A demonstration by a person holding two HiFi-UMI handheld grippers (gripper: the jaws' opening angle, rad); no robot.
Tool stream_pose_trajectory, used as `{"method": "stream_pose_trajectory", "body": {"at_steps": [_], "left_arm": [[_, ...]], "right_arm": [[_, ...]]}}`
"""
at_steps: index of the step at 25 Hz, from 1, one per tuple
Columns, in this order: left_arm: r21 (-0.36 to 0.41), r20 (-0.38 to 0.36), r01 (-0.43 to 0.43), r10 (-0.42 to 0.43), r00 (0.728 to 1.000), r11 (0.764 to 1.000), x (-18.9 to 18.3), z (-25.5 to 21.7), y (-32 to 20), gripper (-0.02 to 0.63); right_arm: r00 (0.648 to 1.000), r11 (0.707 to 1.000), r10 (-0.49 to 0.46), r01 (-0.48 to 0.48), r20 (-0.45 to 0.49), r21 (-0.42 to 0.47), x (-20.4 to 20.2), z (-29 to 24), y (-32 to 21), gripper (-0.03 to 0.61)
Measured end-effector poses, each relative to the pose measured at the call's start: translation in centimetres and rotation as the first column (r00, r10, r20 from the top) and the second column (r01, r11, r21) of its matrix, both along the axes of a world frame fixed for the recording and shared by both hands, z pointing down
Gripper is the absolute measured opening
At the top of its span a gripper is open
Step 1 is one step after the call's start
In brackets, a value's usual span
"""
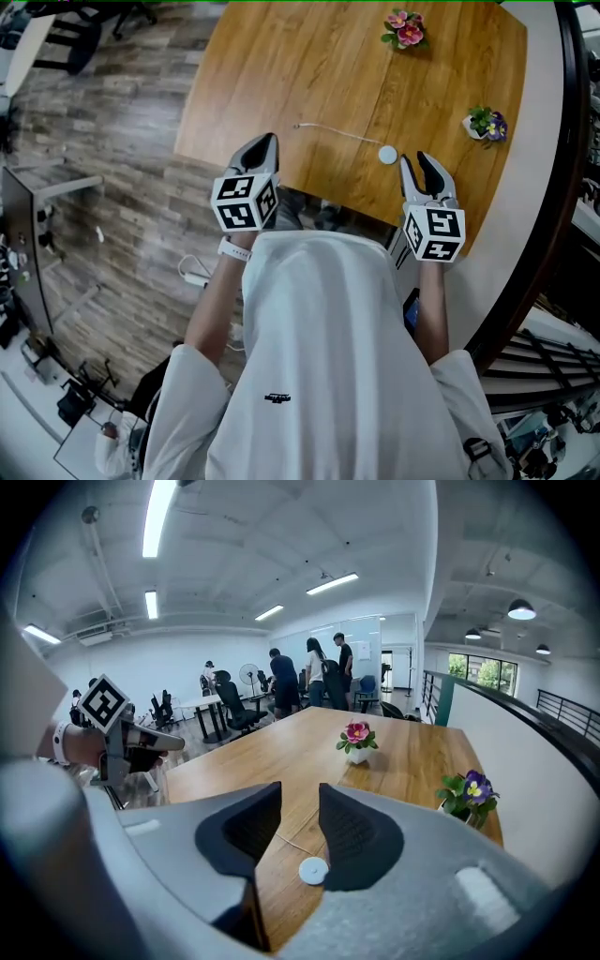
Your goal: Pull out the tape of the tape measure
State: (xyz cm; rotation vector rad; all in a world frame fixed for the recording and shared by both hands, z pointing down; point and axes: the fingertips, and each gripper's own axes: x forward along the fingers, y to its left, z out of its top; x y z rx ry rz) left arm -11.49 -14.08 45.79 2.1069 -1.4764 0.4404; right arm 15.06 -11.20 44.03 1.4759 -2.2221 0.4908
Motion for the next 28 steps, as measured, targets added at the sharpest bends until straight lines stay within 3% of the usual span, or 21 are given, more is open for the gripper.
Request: {"method": "stream_pose_trajectory", "body": {"at_steps": [5,15,19,28], "left_arm": [[0.074,-0.042,-0.003,0.006,0.999,0.997,0.3,-4.2,0.9,0.017],[0.186,-0.011,-0.025,0.028,1.0,0.982,0.6,-9.6,2.2,0.017],[0.257,-0.014,-0.018,0.023,1.0,0.966,0.8,-11.8,2.3,0.017],[0.343,-0.028,-0.064,0.079,0.996,0.937,1.9,-15.8,2.7,0.017]], "right_arm": [[1.0,0.998,0.01,-0.01,0.002,0.067,1.0,-3.4,0.3,0.127],[0.997,0.973,0.058,-0.069,0.056,0.219,1.4,-10.4,1.6,0.127],[0.993,0.949,0.081,-0.102,0.083,0.299,2.0,-13.6,2.4,0.096],[0.991,0.916,0.105,-0.127,0.078,0.38,2.3,-16.7,4.6,0.029]]}}
